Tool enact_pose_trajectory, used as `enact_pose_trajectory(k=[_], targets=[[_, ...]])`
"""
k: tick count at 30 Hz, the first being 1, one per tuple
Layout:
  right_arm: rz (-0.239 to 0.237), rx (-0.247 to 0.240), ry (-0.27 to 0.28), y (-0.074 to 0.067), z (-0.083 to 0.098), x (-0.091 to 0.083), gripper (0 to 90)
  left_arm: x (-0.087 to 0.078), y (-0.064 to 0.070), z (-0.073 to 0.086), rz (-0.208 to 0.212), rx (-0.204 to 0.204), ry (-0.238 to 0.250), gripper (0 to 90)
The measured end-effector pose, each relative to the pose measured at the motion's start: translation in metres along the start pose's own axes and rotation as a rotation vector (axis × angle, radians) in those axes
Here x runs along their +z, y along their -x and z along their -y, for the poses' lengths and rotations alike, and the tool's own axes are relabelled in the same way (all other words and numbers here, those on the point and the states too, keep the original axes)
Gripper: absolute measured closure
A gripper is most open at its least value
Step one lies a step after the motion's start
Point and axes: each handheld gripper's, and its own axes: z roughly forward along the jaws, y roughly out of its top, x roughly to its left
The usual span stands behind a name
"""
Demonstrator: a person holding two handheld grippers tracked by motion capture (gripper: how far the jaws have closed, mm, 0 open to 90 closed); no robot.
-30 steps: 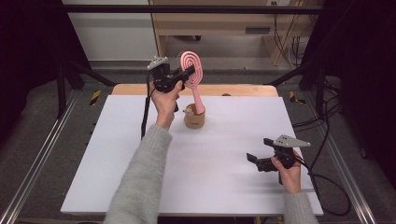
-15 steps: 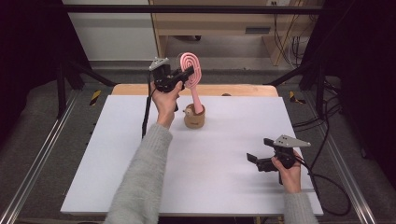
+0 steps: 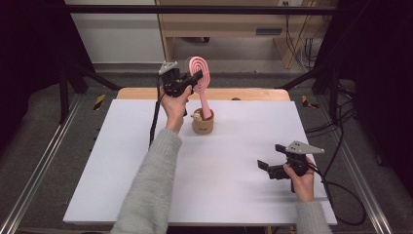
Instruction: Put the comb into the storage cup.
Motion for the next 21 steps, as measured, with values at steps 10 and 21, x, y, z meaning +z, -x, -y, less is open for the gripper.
enact_pose_trajectory(k=[10,21], targets=[[0.0,-0.001,-0.002,0.0,0.0,-0.001,0.4,0.004,-0.006,0.009,-0.014,-0.007,-0.009,63.2],[-0.001,0.0,0.0,0.0,0.0,0.0,0.4,0.004,-0.012,0.02,-0.016,-0.017,-0.014,63.2]])
